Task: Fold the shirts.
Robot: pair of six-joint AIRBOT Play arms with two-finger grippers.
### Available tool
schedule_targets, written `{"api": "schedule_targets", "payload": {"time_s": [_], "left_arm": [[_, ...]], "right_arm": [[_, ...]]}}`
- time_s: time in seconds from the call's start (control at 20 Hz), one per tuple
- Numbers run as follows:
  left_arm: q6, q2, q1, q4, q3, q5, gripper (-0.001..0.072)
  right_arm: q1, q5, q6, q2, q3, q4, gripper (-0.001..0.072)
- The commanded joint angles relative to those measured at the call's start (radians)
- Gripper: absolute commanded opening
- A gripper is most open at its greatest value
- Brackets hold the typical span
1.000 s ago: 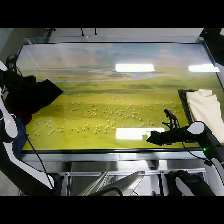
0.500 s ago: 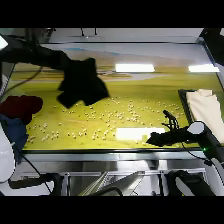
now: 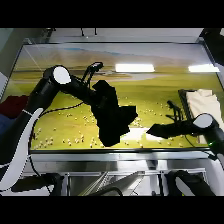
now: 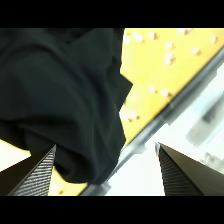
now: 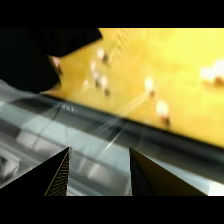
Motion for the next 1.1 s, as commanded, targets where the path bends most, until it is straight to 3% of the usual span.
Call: {"api": "schedule_targets", "payload": {"time_s": [0.0,0.2,0.25,0.3,0.35,0.5,0.6,0.85,1.0,1.05], "left_arm": [[-0.024,-0.013,0.077,0.002,0.052,-0.141,0.0688],[-0.024,0.050,0.266,-0.002,-0.106,0.028,0.0688],[-0.024,0.045,0.304,-0.004,-0.156,0.081,0.0688],[-0.023,0.033,0.330,-0.011,-0.198,0.120,0.0688],[-0.015,0.006,0.348,-0.010,-0.228,0.150,0.0688],[0.081,-0.106,0.360,-0.127,-0.252,0.227,0.0687],[0.156,-0.192,0.349,-0.248,-0.244,0.298,0.0687],[0.162,-0.391,0.291,-0.234,-0.079,0.317,0.0687],[0.158,-0.477,0.269,-0.235,0.019,0.296,0.0684],[0.157,-0.500,0.259,-0.234,0.049,0.280,0.0573]], "right_arm": [[-0.079,0.027,-0.031,-0.099,0.193,-0.059,0.0414],[-0.116,0.000,-0.147,-0.346,0.309,0.051,0.0418],[-0.115,-0.023,-0.183,-0.407,0.309,0.106,0.0436],[-0.114,-0.037,-0.222,-0.473,0.309,0.170,0.0532],[-0.114,-0.042,-0.265,-0.533,0.309,0.245,0.0534],[-0.071,-0.051,-0.402,-0.687,0.309,0.482,0.0533],[-0.009,-0.128,-0.420,-0.753,0.309,0.500,0.0532],[0.100,-0.196,-0.510,-0.827,0.310,0.640,0.0530],[0.132,-0.208,-0.510,-0.829,0.310,0.649,0.0489],[0.136,-0.207,-0.516,-0.829,0.310,0.658,0.0394]]}}
